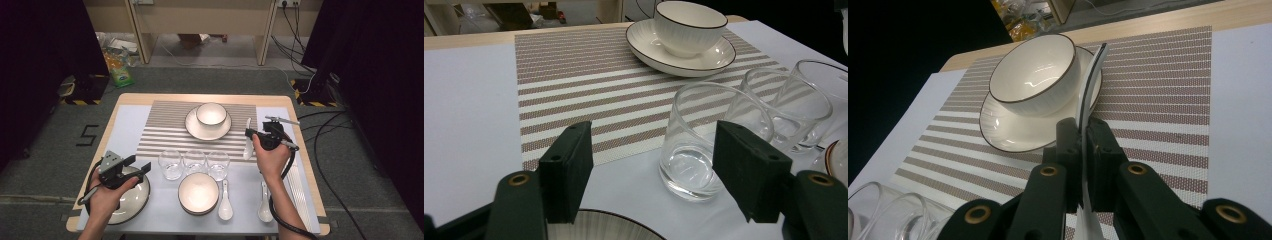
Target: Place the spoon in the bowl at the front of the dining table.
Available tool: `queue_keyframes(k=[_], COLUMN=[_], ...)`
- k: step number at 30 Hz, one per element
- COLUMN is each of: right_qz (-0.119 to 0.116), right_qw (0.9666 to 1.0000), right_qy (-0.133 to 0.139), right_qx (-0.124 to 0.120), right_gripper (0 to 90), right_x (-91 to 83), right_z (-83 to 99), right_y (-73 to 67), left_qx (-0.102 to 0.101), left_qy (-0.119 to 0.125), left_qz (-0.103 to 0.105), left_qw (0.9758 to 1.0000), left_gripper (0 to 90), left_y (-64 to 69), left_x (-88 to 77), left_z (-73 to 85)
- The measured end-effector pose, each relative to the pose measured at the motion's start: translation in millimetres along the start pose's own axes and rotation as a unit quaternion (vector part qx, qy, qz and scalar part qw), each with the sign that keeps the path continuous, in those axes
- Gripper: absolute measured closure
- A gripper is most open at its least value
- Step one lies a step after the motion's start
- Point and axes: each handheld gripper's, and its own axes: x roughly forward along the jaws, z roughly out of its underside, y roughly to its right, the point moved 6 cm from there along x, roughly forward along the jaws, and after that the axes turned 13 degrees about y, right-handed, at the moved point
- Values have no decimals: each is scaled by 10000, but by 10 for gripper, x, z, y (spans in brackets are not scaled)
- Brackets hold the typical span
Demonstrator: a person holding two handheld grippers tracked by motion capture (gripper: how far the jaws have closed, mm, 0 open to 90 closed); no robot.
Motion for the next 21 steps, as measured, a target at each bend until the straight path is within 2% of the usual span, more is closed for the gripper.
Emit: queue_keyframes(k=[21], right_qz=[-23], right_qw=[10000], right_qy=[85], right_qx=[21], right_gripper=[858], right_x=[65], right_z=[-102], right_y=[-22], left_qx=[-15], left_qy=[-20], left_qz=[2], left_qw=[10000], left_gripper=[320], left_y=[0], left_x=[-3], left_z=[0])
